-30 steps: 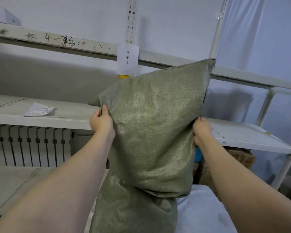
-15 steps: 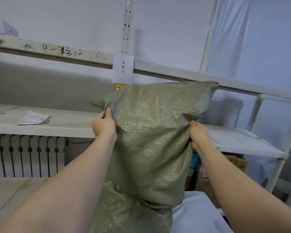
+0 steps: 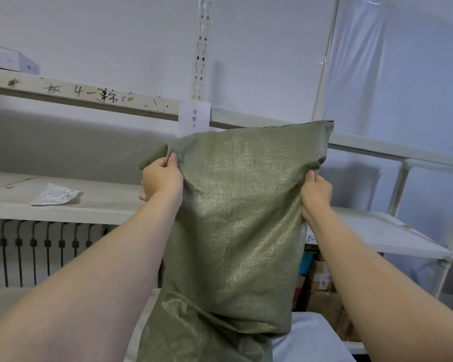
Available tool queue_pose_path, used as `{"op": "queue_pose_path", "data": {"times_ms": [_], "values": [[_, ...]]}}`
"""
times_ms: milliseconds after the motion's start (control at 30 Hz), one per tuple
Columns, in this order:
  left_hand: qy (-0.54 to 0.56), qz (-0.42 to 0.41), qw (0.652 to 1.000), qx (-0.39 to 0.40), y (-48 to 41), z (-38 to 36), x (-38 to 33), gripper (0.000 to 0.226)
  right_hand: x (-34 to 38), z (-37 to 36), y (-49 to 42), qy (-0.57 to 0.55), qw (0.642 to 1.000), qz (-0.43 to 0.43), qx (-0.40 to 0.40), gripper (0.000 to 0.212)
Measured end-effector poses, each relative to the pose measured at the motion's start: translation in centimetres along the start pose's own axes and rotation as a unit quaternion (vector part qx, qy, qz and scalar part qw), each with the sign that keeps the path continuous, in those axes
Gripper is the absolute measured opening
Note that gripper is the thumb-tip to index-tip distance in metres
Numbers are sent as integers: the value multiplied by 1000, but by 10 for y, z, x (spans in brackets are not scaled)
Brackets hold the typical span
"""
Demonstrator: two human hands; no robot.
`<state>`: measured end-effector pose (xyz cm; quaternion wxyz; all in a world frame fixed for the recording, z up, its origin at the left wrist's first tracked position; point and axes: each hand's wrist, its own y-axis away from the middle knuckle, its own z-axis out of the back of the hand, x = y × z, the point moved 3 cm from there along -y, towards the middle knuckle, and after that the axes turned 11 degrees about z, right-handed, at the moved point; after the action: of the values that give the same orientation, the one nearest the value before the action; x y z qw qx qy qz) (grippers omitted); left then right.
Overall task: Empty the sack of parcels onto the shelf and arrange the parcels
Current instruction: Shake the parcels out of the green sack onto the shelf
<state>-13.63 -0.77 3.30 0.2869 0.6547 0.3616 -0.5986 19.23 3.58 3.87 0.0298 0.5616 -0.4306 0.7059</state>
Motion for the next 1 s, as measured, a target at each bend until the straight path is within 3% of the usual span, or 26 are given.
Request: {"op": "queue_pose_path", "data": {"times_ms": [100,233,367,533,633,733,867,933,1000], "values": [[-10,-25,1000,-12,-7,1,-12,33,-4,1,-3,-12,1000,4,-20,41],[4,14,1000,16,-4,-3,-6,31,-14,-9,3,-52,995,-65,61,36],[-20,51,998,4,-2,-6,13,31,-40,-14,26,-116,976,-107,147,45],[-1,73,997,-22,-16,-8,25,42,-82,1,66,-200,925,-167,277,108],[13,91,995,-33,-20,-12,33,48,-115,8,87,-212,893,-204,340,127],[-20,81,995,-48,-20,-13,39,38,-125,13,91,-165,873,-208,410,139],[-20,89,993,-69,-19,-13,45,36,-123,21,93,24,851,-179,493,160],[-3,104,992,-70,-19,-14,50,37,-129,19,99,121,861,-138,475,163],[18,107,993,-49,-17,-16,53,35,-134,11,105,101,904,-144,389,145]]}}
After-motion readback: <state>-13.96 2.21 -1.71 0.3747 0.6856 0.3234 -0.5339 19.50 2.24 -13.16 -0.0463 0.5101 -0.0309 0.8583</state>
